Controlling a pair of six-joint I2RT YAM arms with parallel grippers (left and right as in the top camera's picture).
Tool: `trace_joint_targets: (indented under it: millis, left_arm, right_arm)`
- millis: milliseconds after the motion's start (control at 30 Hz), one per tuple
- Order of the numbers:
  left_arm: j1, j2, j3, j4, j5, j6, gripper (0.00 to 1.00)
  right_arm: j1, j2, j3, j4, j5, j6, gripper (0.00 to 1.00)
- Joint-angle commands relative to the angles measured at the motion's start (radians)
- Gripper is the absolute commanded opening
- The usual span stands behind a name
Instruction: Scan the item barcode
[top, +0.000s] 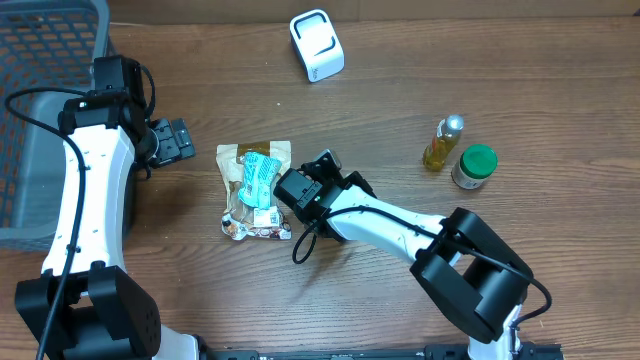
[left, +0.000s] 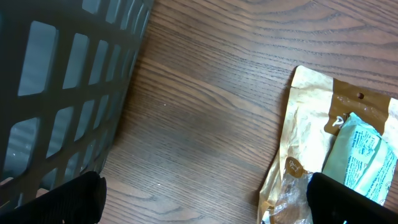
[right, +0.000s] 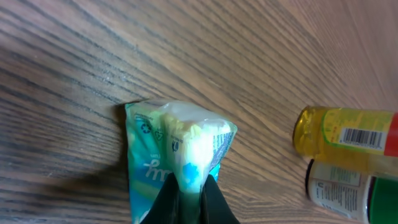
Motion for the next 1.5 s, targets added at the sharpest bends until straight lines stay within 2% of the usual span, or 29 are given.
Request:
trace_joint_targets:
  millis: [0, 333, 667, 700, 900, 967, 1167, 1267, 1467]
  left_arm:
    - [0.002, -0.016, 0.02, 0.0, -0.013, 0.011, 1.0]
    - [0.002, -0.016, 0.02, 0.0, -0.013, 0.011, 0.99]
    - [0.002, -0.016, 0.02, 0.0, -0.013, 0.011, 1.0]
    - [0.002, -0.016, 0.02, 0.0, -0.013, 0.011, 1.0]
    - [0.002, -0.016, 0.02, 0.0, -0.013, 0.011, 1.0]
    - [0.002, -0.016, 0.02, 0.0, -0.013, 0.011, 0.99]
    - [0.002, -0.016, 0.02, 0.0, -0.013, 0.011, 0.99]
    - [0.002, -0.016, 0.02, 0.0, -0.013, 0.011, 0.99]
    - [0.002, -0.016, 0.02, 0.0, -0.013, 0.011, 1.0]
  right_arm:
    - [0.003, 0.012, 0.002, 0.011, 0.006, -0.018, 0.06]
    - [0.003, 0.012, 0.062, -0.008, -0.003, -0.018, 0.17]
    - [0.003, 0.012, 0.152, -0.03, -0.179, -0.018, 0.29]
    - [0.001, 0.012, 0.163, -0.034, -0.179, -0.018, 0.33]
    - [-0.023, 0.011, 0.227, -0.093, -0.187, 0.008, 0.75]
    - [-0.036, 0.01, 0.238, -0.112, -0.2, 0.036, 0.84]
    - [-0.124, 0.01, 0.238, -0.146, -0.442, 0.035, 0.91]
    - [-0.191, 0.01, 0.238, -0.163, -0.593, 0.035, 1.0]
    - [-0.264, 0.01, 0.23, -0.169, -0.731, 0.035, 1.0]
